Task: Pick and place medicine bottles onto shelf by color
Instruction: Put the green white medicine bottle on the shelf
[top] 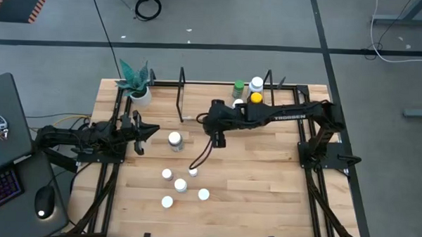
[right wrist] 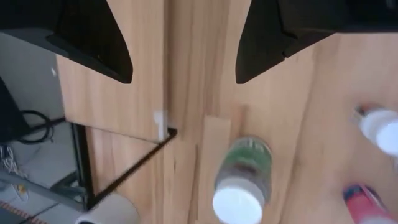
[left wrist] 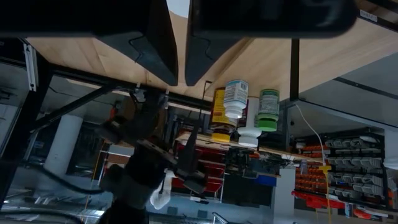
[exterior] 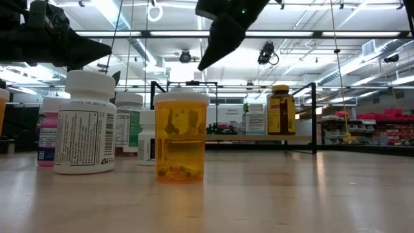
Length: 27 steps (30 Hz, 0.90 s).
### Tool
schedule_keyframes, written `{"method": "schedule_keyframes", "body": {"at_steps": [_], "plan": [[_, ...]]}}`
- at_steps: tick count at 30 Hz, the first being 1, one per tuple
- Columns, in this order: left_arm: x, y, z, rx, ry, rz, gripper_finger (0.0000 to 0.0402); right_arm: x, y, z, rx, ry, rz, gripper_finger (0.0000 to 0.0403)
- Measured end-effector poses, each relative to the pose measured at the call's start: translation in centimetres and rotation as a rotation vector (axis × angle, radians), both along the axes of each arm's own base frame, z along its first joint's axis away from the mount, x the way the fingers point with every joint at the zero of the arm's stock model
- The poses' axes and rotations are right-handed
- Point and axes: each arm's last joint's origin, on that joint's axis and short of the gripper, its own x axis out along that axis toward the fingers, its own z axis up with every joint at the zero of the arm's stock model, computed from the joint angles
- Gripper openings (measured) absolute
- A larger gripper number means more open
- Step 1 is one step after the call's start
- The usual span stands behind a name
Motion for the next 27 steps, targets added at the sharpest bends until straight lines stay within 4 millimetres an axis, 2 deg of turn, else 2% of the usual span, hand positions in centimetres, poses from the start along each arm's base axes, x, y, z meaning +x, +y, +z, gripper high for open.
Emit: {"method": "schedule_keyframes", "body": {"at_steps": [5,8,12,16,20,23,27], "plan": [[0.0,0.0,0.0,0.000,0.001,0.000,0.0028,-2.4,0.0,2.7,0.041,-0.129,0.031,0.0275],[0.0,0.0,0.0,0.000,0.000,0.000,0.0029,-4.2,0.3,2.6,-0.006,-0.171,0.040,0.0267],[0.0,0.0,0.0,0.000,0.000,0.000,0.0036,-7.0,0.9,3.7,-0.042,-0.299,0.078,0.0263],[0.0,0.0,0.0,0.000,0.000,0.000,0.0040,-9.5,1.3,3.1,-0.054,-0.389,0.102,0.0263],[0.0,0.0,0.0,0.000,0.000,0.000,0.0040,-12.2,1.5,2.7,-0.039,-0.559,0.129,0.0263],[0.0,0.0,0.0,0.000,0.000,0.000,0.0036,-14.2,1.4,1.9,-0.003,-0.632,0.136,0.0263],[0.0,0.0,0.0,0.000,-0.001,0.000,0.0031,-16.9,1.3,1.8,0.069,-0.707,0.133,0.0263]]}}
